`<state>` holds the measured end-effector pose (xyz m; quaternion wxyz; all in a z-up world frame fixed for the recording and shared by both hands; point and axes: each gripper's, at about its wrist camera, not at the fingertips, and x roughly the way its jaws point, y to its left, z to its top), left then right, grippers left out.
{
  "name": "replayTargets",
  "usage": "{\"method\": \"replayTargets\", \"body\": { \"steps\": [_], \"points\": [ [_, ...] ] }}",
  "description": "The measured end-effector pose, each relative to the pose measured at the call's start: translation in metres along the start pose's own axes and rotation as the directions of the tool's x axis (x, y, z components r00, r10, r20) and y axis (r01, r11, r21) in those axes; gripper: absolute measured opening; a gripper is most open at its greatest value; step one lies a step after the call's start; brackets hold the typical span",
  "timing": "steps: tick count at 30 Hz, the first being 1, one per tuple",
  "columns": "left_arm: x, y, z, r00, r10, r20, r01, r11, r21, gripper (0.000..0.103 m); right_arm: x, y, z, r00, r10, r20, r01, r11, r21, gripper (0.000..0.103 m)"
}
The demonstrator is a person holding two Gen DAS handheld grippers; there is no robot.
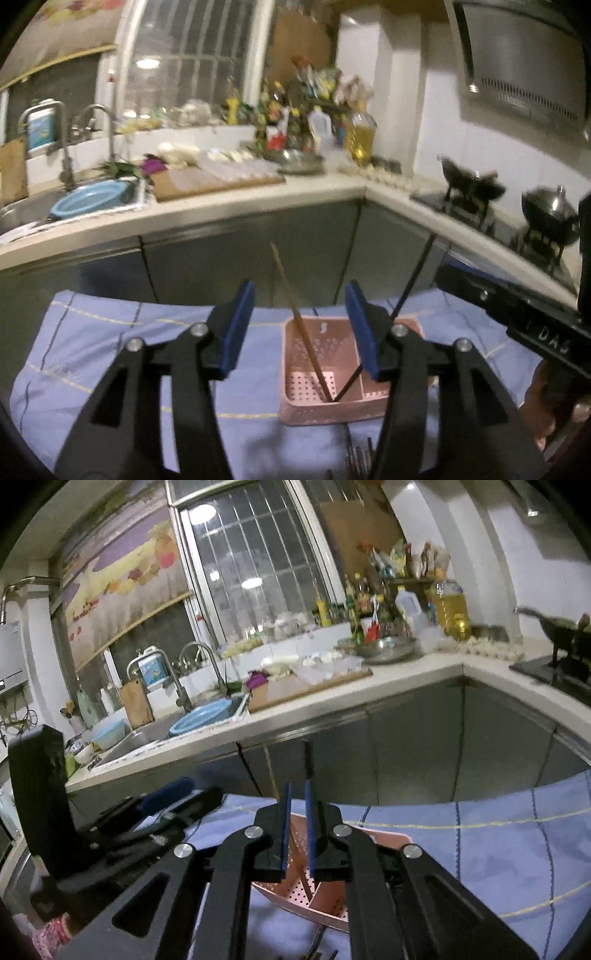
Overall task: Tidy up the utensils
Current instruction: 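Open both tools to release the chopsticks into the basket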
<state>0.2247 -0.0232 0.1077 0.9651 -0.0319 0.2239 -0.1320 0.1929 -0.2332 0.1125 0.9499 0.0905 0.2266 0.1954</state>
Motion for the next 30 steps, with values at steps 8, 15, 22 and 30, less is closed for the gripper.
{"method": "replayTargets", "body": {
  "steps": [8,15,22,30],
  "points": [
    [-0.082,0.018,-0.029,0.994,0.053,0.096,-0.048,0.997,-0.052,0.049,-0.069,0.017,-0.022,0.991,-0.015,0.132,0.018,1.000,-0.017,0.068],
    [-0.087,0.028,-0.129,0.988,0.049,-0.145,-0.057,0.997,-0.049,0.049,-0.088,0.005,-0.135,0.998,-0.058,-0.027,0.061,0.987,0.146,0.099],
    [-0.081,0.020,-0.207,0.946,0.021,-0.324,-0.033,0.999,-0.032,0.049,-0.074,-0.022,-0.234,0.937,-0.138,-0.320,0.238,0.924,0.298,0.095],
    [-0.079,0.019,-0.237,0.918,0.015,-0.396,-0.036,0.998,-0.046,0.049,-0.073,-0.013,-0.257,0.909,-0.170,-0.381,0.295,0.908,0.296,0.058]
  ]
}}
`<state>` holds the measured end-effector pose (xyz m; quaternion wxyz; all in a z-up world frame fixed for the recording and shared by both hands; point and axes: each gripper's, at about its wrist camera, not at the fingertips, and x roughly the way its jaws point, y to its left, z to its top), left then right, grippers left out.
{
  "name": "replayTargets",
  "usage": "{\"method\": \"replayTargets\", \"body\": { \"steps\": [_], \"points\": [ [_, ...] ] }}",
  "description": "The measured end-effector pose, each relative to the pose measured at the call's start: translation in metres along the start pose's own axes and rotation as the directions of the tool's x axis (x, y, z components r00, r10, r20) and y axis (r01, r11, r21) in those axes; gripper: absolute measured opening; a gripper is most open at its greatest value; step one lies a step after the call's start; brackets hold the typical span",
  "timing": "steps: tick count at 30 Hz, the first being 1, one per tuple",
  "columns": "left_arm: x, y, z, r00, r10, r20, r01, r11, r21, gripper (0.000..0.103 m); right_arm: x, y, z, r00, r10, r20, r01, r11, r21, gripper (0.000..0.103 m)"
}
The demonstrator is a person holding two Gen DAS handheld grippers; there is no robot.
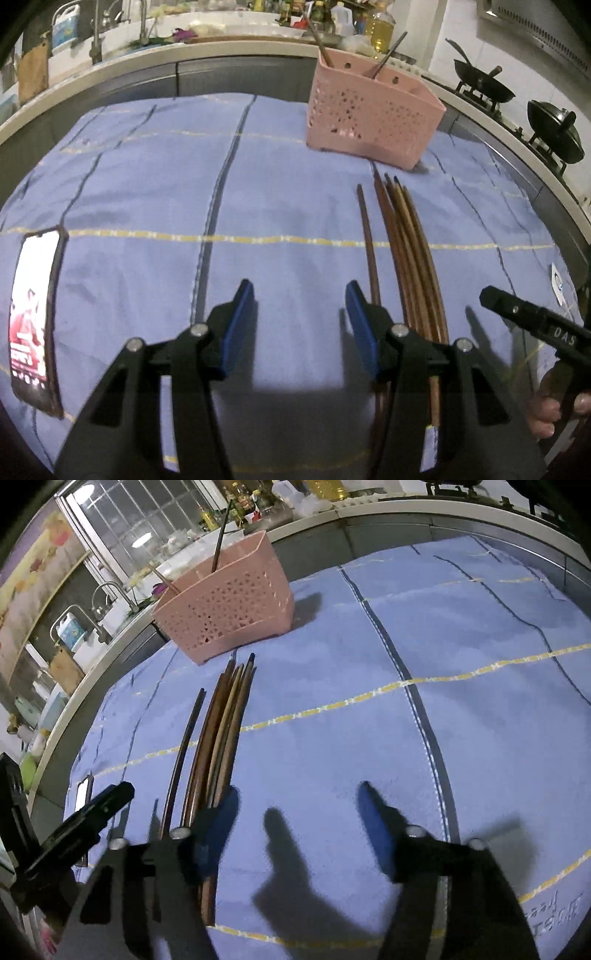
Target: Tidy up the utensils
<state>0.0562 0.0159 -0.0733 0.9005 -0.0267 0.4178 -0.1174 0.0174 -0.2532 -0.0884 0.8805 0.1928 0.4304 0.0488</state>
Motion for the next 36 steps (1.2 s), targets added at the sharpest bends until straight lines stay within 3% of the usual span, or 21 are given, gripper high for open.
{"method": "replayTargets", "body": {
  "steps": [5,9,12,16,21,26,30,33,36],
  "points": [
    [0.002,0.002,-0.003,1.000,-0.001,-0.015,0.001,1.000,-0.001,0.049,-0.004,-0.001,-0.004,0.998,-0.041,0.052,0.040,0.999,0.007,0.055],
    [0.004,0.005,-0.002,0.999,-0.022,-0.024,0.022,1.000,-0.013,0.049,0.001,0.005,-0.002,0.998,-0.049,0.026,0.050,0.998,-0.046,0.054],
    [0.007,0.005,-0.001,0.998,-0.052,-0.037,0.052,0.998,-0.020,0.049,0.008,0.016,-0.004,0.999,0.001,-0.036,-0.005,0.995,-0.096,0.041],
    [0.008,-0.001,0.000,0.995,-0.086,-0.041,0.085,0.996,-0.014,0.049,0.014,0.032,-0.010,0.998,-0.002,-0.065,-0.010,0.984,-0.180,0.030],
    [0.008,-0.012,0.000,0.994,-0.099,-0.045,0.100,0.995,0.019,0.049,0.019,0.045,-0.014,0.996,0.008,-0.084,-0.028,0.972,-0.233,0.026],
    [0.015,-0.028,-0.002,0.998,-0.046,-0.051,0.051,0.995,0.085,0.049,0.023,0.064,-0.017,0.998,-0.043,-0.043,0.026,0.940,-0.339,0.025],
    [0.021,-0.039,-0.003,0.999,0.018,-0.045,-0.011,0.990,0.142,0.049,0.025,0.067,-0.018,0.998,-0.057,-0.028,0.042,0.931,-0.363,0.024],
    [0.024,-0.042,-0.003,0.999,0.023,-0.044,-0.016,0.987,0.159,0.049,0.027,0.066,-0.017,0.998,-0.051,-0.032,0.037,0.935,-0.352,0.024],
    [0.029,-0.050,-0.003,0.997,0.073,-0.029,-0.066,0.978,0.196,0.049,0.026,0.071,-0.019,0.998,-0.066,-0.023,0.052,0.922,-0.384,0.018]
  ]
}}
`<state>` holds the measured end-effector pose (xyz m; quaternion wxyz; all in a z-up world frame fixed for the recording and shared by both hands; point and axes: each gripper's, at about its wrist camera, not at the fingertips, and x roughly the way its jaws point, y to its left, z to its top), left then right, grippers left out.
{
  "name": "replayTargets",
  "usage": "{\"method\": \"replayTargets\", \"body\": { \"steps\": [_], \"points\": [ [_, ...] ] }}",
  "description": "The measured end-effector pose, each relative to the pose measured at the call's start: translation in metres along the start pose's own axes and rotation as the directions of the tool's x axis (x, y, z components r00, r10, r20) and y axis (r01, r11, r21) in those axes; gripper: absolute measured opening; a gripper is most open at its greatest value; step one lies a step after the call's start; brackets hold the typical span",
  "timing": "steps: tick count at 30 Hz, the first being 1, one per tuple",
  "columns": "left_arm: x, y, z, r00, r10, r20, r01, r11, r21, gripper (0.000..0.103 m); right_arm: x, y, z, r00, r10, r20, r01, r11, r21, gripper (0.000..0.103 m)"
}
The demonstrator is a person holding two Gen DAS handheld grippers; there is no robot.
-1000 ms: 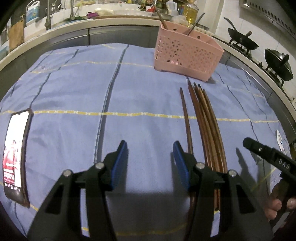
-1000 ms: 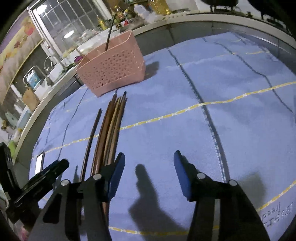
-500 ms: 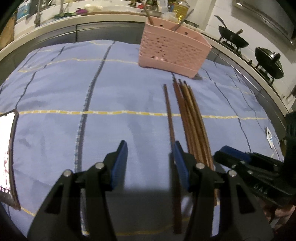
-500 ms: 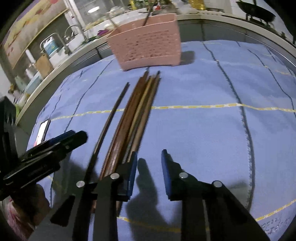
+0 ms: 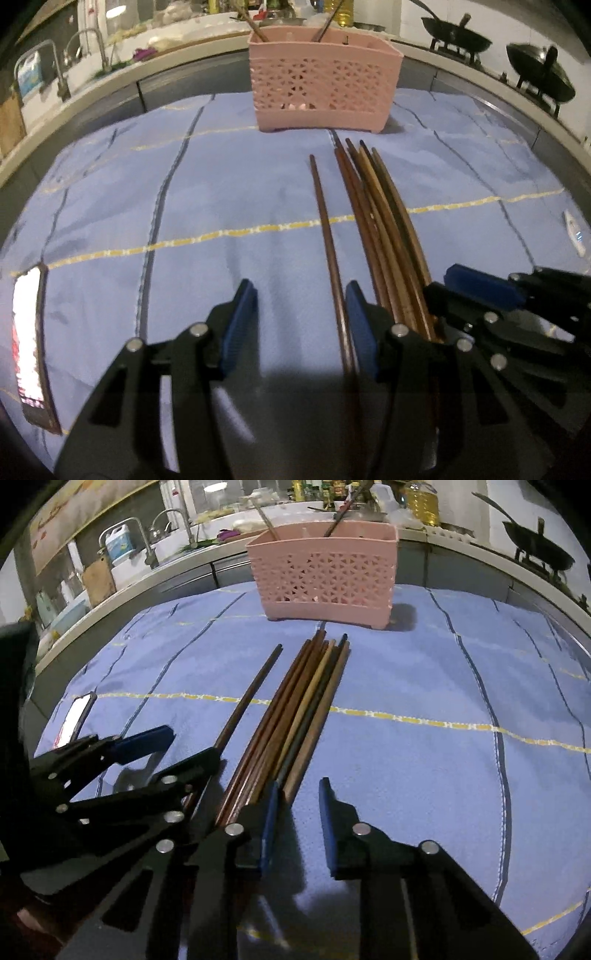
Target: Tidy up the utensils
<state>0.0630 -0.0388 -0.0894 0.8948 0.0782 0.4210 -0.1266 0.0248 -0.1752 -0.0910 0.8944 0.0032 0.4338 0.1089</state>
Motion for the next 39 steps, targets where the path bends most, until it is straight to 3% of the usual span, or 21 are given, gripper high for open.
{"method": "replayTargets", "body": {
  "steps": [6,11,14,22,27,30,31,39],
  "points": [
    [0.000,0.002,0.000,1.000,0.004,-0.004,-0.004,1.000,-0.001,0.049,-0.003,-0.014,0.000,1.000,-0.006,-0.001,0.006,0.999,0.044,0.018],
    [-0.001,0.000,-0.001,1.000,0.010,-0.002,-0.010,1.000,-0.004,0.049,0.004,-0.002,0.000,1.000,-0.006,-0.011,0.006,1.000,0.004,0.018],
    [0.000,0.001,-0.001,1.000,0.006,0.001,-0.006,1.000,0.003,0.049,0.004,-0.008,-0.001,1.000,-0.002,-0.011,0.003,1.000,0.015,0.010],
    [0.001,0.004,-0.001,1.000,0.007,0.011,-0.007,1.000,0.007,0.049,-0.008,-0.041,-0.012,0.998,-0.069,-0.005,0.069,0.993,0.094,0.007],
    [0.007,0.004,0.008,1.000,0.010,0.023,-0.010,1.000,0.009,0.049,-0.012,-0.039,-0.018,0.997,-0.083,-0.006,0.083,0.994,0.067,0.007],
    [0.006,0.005,0.008,0.999,-0.008,0.038,0.007,1.000,0.022,0.015,-0.016,-0.046,-0.020,0.996,-0.091,-0.007,0.092,0.992,0.085,0.006],
    [0.006,0.005,0.008,0.999,-0.016,0.039,0.015,1.000,0.026,0.009,-0.017,-0.049,-0.021,0.996,-0.093,-0.008,0.094,0.991,0.094,0.006],
    [-0.003,0.022,-0.004,0.998,-0.057,0.030,0.056,0.998,0.011,0.008,-0.031,-0.048,-0.040,0.997,-0.069,-0.036,0.070,0.997,0.037,0.007]
  ]
}}
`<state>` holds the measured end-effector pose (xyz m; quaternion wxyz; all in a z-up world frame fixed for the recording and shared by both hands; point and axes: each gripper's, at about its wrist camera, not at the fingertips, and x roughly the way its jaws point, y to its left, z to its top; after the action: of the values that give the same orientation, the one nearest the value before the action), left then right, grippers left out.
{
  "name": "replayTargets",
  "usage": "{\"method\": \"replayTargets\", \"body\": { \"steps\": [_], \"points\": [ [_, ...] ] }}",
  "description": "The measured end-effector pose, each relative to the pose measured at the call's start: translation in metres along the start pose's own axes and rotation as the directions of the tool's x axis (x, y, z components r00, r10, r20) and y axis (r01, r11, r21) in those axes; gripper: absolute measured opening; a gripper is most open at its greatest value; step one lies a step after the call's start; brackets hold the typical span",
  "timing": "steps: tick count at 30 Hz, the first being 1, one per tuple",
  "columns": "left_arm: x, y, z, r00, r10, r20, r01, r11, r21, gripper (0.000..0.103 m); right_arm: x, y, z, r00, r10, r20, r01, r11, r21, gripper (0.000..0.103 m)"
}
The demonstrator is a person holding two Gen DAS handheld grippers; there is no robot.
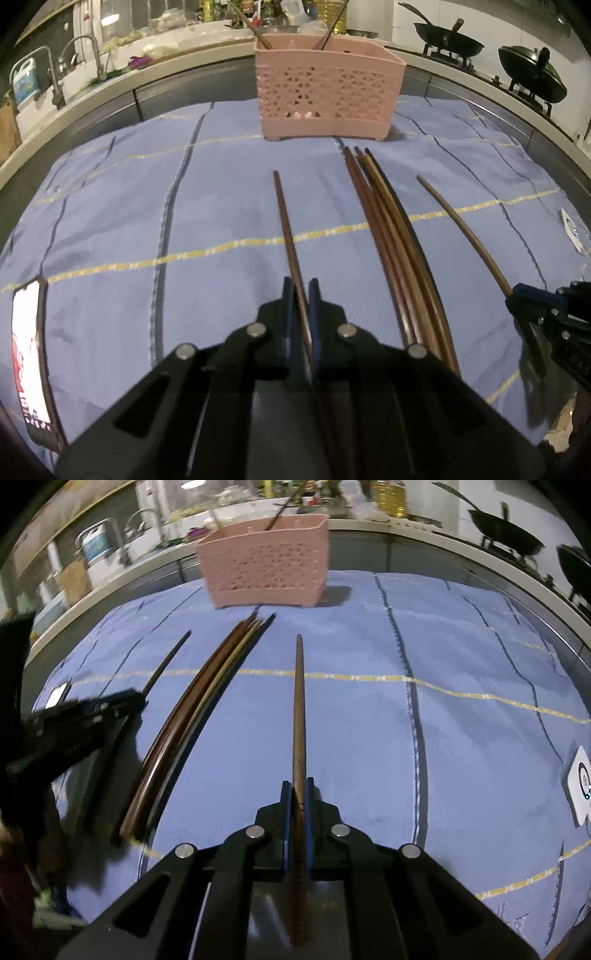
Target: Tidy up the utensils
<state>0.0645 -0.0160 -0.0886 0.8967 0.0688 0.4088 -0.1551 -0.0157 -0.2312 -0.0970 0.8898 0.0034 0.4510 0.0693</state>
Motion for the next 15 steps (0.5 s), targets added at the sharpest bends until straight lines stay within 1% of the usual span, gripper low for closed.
{"method": "replayTargets", "body": {
  "steps": [5,9,11,12,13,14,15],
  "points": [
    [-0.010,0.007,-0.013,1.000,-0.023,-0.010,0.023,1.000,-0.001,0.009,-0.004,0.000,-0.006,0.999,0.030,-0.010,-0.030,1.000,-0.009,0.007],
    [-0.011,0.008,-0.013,0.999,-0.032,-0.024,0.032,0.999,-0.002,0.010,-0.001,0.000,0.000,0.999,0.038,-0.013,-0.039,0.999,-0.007,0.009],
    [-0.008,0.008,-0.009,0.999,-0.035,-0.029,0.035,0.999,-0.006,0.014,0.001,-0.001,0.004,0.998,0.051,-0.020,-0.051,0.999,0.007,0.012],
    [-0.007,0.008,-0.007,0.999,-0.039,-0.032,0.039,0.999,-0.007,0.019,0.003,-0.002,0.007,0.998,0.062,-0.022,-0.062,0.998,0.017,0.013],
    [-0.006,0.007,-0.005,0.998,-0.042,-0.036,0.042,0.999,-0.008,0.024,0.004,-0.003,0.009,0.997,0.069,-0.023,-0.068,0.997,0.023,0.017],
    [-0.004,0.007,-0.002,0.998,-0.044,-0.039,0.044,0.999,-0.008,0.026,0.005,-0.003,0.012,0.997,0.073,-0.023,-0.072,0.997,0.027,0.022],
    [-0.001,0.006,0.002,0.998,-0.045,-0.044,0.045,0.999,-0.007,0.030,0.007,-0.003,0.015,0.997,0.074,-0.022,-0.073,0.997,0.027,0.024]
  ]
}}
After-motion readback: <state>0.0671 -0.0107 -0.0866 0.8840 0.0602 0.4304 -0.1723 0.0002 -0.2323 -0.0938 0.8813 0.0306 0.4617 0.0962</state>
